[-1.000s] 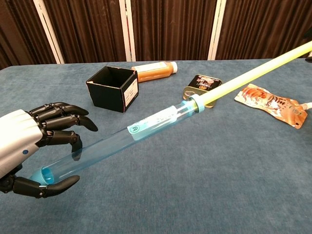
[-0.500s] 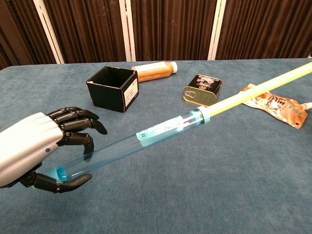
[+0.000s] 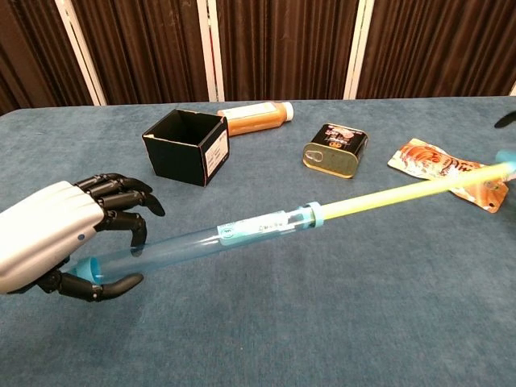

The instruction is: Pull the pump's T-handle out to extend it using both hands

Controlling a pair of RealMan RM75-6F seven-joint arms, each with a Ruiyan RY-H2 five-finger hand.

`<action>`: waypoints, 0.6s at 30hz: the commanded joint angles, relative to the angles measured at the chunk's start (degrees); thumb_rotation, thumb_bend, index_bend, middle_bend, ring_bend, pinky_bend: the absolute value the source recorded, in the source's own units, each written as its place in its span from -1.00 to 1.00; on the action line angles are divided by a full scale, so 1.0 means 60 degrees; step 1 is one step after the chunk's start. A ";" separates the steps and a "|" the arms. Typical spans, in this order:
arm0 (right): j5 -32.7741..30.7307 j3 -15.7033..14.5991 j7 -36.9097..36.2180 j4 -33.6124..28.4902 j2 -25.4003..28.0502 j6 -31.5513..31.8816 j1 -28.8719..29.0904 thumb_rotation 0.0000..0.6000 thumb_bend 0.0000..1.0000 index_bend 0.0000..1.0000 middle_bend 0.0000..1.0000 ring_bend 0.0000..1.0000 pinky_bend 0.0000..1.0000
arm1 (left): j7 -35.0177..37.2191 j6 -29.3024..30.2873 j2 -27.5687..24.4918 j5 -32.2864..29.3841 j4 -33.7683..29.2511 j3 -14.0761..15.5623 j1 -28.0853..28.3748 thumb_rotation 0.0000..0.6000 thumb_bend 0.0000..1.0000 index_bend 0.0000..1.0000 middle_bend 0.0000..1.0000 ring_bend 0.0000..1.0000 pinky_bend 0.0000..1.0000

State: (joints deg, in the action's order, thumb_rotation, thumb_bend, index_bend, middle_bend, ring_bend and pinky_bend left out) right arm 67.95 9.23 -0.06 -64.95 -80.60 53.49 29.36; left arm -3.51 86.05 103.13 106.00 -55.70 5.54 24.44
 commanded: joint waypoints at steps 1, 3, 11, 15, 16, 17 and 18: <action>0.0120 -0.0293 -0.0034 0.0359 -0.0219 -0.0272 -0.0051 1.00 -0.59 -0.76 -0.85 -0.92 -1.00 | 0.0041 -0.0104 -0.0052 -0.0116 -0.0024 -0.0037 0.0011 1.00 -0.06 0.23 -0.53 -0.72 -0.69; 0.0328 -0.0540 -0.0025 0.0339 -0.0186 -0.0356 -0.0135 1.00 -0.66 -0.85 -0.88 -0.92 -1.00 | 0.0122 -0.0464 -0.0205 -0.0205 -0.0062 0.0043 0.0095 1.00 -0.23 0.08 -0.58 -0.72 -0.69; 0.1542 -0.1074 -0.0423 -0.1195 0.0752 0.0501 -0.0562 1.00 -0.97 -1.00 -0.99 -0.97 -1.00 | 0.0281 -0.1319 -0.0692 -0.0593 -0.0506 0.0122 0.0261 1.00 -0.57 -0.50 -0.67 -0.72 -0.69; 0.2268 -0.1321 -0.0667 -0.2348 0.1504 0.1417 -0.0963 1.00 -1.00 -1.00 -1.00 -0.99 -1.00 | -0.0582 -0.2159 -0.1448 -0.1115 -0.1554 0.0028 0.0360 1.00 -0.83 -0.95 -0.80 -0.75 -0.69; 0.2400 -0.1366 -0.0703 -0.2569 0.1640 0.1611 -0.1052 1.00 -1.00 -1.00 -1.00 -0.99 -1.00 | -0.0719 -0.2228 -0.1552 -0.1220 -0.1794 -0.0015 0.0348 1.00 -0.85 -0.99 -0.83 -0.75 -0.69; 0.2523 -0.1408 -0.0736 -0.2785 0.1772 0.1812 -0.1148 1.00 -1.00 -1.00 -1.00 -1.00 -1.00 | -0.0781 -0.2278 -0.1656 -0.1311 -0.2026 -0.0047 0.0335 1.00 -0.87 -1.00 -0.85 -0.76 -0.69; 0.2679 -0.1448 -0.0772 -0.3059 0.1933 0.2117 -0.1289 1.00 -1.00 -1.00 -1.00 -1.00 -1.00 | -0.0831 -0.2299 -0.1804 -0.1405 -0.2305 -0.0086 0.0315 1.00 -0.88 -1.00 -0.86 -0.76 -0.69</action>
State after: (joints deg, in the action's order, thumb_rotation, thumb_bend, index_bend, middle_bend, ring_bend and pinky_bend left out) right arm 81.22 1.75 -3.60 -79.57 -71.88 62.44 23.79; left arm -6.62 74.06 94.97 99.72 -65.40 5.71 26.28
